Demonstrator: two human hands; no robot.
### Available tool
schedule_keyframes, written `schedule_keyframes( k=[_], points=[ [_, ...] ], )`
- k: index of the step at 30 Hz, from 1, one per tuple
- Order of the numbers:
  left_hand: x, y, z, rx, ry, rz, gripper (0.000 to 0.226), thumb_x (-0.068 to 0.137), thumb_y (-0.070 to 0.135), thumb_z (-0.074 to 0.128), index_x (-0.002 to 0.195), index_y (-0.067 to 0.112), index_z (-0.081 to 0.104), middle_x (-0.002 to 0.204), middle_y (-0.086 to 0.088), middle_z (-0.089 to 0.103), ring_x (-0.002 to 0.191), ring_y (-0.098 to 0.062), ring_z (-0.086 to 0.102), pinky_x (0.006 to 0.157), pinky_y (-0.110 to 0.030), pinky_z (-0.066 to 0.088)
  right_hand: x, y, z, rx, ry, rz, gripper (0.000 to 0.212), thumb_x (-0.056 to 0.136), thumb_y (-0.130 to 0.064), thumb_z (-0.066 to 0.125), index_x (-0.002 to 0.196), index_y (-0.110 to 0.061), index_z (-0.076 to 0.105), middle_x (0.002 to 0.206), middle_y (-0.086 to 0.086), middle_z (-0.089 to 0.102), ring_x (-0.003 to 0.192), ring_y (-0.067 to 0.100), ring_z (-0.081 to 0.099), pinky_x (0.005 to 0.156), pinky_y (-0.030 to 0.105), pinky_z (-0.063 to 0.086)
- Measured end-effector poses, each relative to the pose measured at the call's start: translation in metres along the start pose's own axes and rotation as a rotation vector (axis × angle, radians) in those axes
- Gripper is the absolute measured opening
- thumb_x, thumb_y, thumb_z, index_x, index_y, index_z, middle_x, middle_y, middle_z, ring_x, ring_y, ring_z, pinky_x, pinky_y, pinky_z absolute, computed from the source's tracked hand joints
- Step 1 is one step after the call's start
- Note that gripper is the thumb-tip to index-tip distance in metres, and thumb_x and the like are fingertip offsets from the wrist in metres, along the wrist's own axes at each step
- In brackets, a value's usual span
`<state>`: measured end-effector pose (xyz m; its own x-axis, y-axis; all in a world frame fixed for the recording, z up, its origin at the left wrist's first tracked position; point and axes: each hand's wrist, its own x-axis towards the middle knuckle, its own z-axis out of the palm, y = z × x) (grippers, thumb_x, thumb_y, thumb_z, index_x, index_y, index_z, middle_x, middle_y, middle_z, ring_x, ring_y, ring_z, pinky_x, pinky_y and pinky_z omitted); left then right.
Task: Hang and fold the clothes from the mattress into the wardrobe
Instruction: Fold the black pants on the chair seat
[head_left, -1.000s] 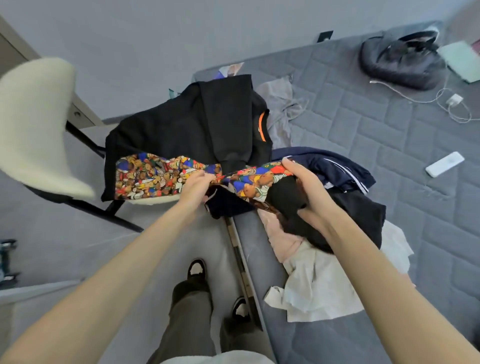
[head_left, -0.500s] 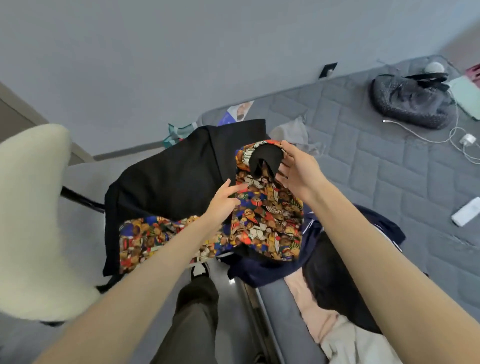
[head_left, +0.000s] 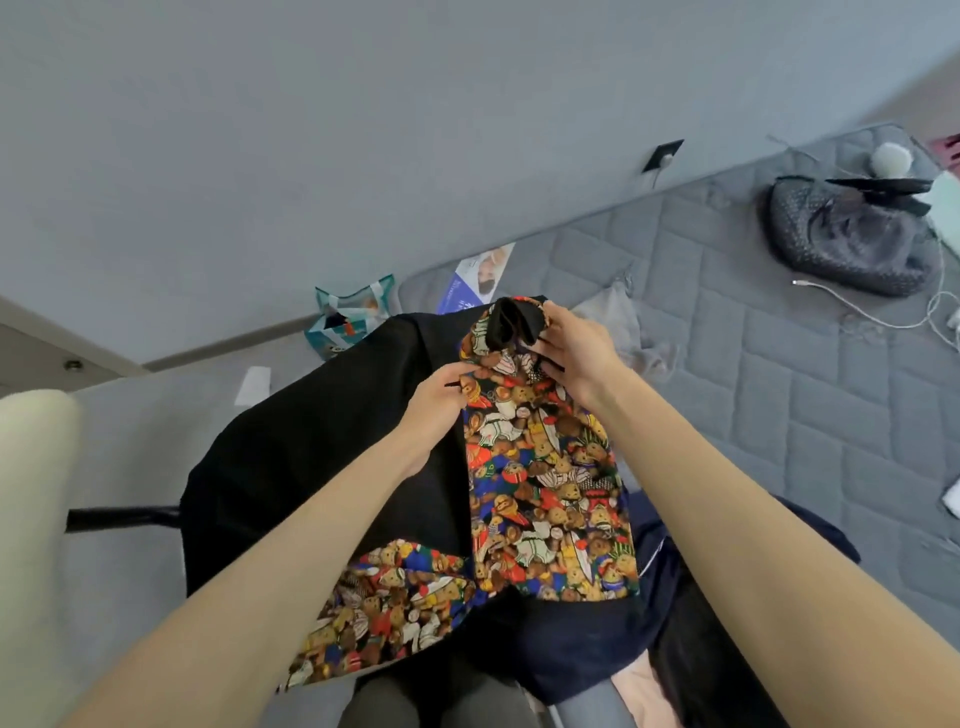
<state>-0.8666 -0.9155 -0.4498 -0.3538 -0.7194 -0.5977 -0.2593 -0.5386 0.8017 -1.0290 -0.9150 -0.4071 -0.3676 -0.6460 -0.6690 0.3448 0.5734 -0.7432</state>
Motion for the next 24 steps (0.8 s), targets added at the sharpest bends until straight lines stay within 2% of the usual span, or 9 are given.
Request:
schedule_keyframes(
  k=[3,5,7,8,12,15,17,20,24],
  points=[
    [0.031,0.000,-0.007,-0.002,0.001,-0.011,0.035,0.095,0.003,0.047,0.126,0.017,0.054,0.116,0.000,0.061,0.091,-0.001,0.057,0.056,0.000,0.043,0.040,0.005,0.012,-0.007,-0.070,-0.020,0.023,0.099,-0.033,0.045,0.106,-0.019,0.062,0.100,-0.005,0.070,0.093,0.011,0.065,0.086,0.029,0.041],
    [0.052,-0.006,-0.010,0.037,0.012,-0.004,0.042,0.096,0.007,0.047,0.135,0.021,0.047,0.131,0.000,0.053,0.117,-0.013,0.053,0.082,-0.006,0.044,0.065,0.016,0.016,-0.055,-0.111,-0.043,0.034,0.101,-0.034,0.042,0.129,-0.018,0.053,0.120,-0.004,0.064,0.111,0.014,0.058,0.099,0.033,0.040],
    [0.070,-0.018,-0.014,0.142,0.083,-0.024,0.055,0.096,0.010,0.049,0.146,0.024,0.032,0.154,0.000,0.024,0.141,-0.017,0.024,0.107,-0.026,0.030,0.084,0.033,0.015,-0.183,-0.075,-0.073,0.039,0.101,-0.027,0.045,0.139,-0.020,0.046,0.135,-0.002,0.053,0.121,0.015,0.051,0.100,0.031,0.040],
    [0.077,-0.027,-0.014,0.195,0.108,-0.032,0.057,0.097,0.009,0.048,0.148,0.024,0.027,0.158,0.002,0.015,0.144,-0.016,0.015,0.112,-0.030,0.024,0.091,0.046,0.011,-0.276,-0.058,-0.090,0.038,0.100,-0.024,0.046,0.138,-0.023,0.047,0.137,-0.003,0.051,0.120,0.013,0.051,0.098,0.028,0.042],
    [0.092,-0.077,-0.005,0.388,0.036,0.015,0.055,0.099,0.006,0.042,0.149,0.020,0.027,0.158,0.003,0.015,0.145,-0.014,0.013,0.116,-0.032,0.022,0.104,0.101,-0.011,-0.722,-0.137,-0.158,0.039,0.100,-0.021,0.043,0.139,-0.026,0.048,0.140,0.003,0.052,0.106,0.013,0.058,0.086,0.027,0.048],
    [0.101,-0.116,0.011,0.555,-0.089,-0.002,0.055,0.099,0.005,0.041,0.150,0.019,0.027,0.159,0.002,0.013,0.147,-0.020,0.006,0.119,-0.042,0.017,0.117,0.139,-0.033,-1.083,-0.265,-0.133,0.048,0.099,-0.020,0.043,0.147,-0.021,0.035,0.156,0.005,0.028,0.141,0.024,0.030,0.111,0.031,0.028],
    [0.103,-0.134,0.020,0.578,-0.132,-0.082,0.056,0.098,0.004,0.039,0.150,0.019,0.024,0.159,0.001,0.011,0.147,-0.022,0.005,0.119,-0.040,0.015,0.124,0.156,-0.045,-1.250,-0.308,-0.095,0.056,0.099,-0.024,0.045,0.151,-0.023,0.025,0.160,0.007,0.011,0.146,0.027,0.014,0.117,0.036,0.018],
    [0.100,-0.153,0.025,0.483,-0.088,-0.134,0.055,0.098,0.005,0.040,0.149,0.018,0.026,0.157,0.001,0.019,0.144,-0.017,0.020,0.115,-0.031,0.025,0.129,0.170,-0.048,-1.234,-0.285,-0.131,0.058,0.098,-0.023,0.048,0.151,-0.024,0.025,0.160,0.009,0.008,0.147,0.028,0.011,0.118,0.038,0.015],
    [0.091,-0.161,0.027,0.524,0.024,-0.027,0.049,0.097,0.006,0.042,0.145,0.017,0.037,0.150,0.000,0.033,0.137,-0.016,0.033,0.107,-0.027,0.036,0.119,0.171,-0.047,-1.091,-0.112,-0.324,0.047,0.095,-0.016,0.051,0.141,-0.020,0.043,0.155,0.005,0.027,0.144,0.023,0.019,0.116,0.033,0.016]
  ],
)
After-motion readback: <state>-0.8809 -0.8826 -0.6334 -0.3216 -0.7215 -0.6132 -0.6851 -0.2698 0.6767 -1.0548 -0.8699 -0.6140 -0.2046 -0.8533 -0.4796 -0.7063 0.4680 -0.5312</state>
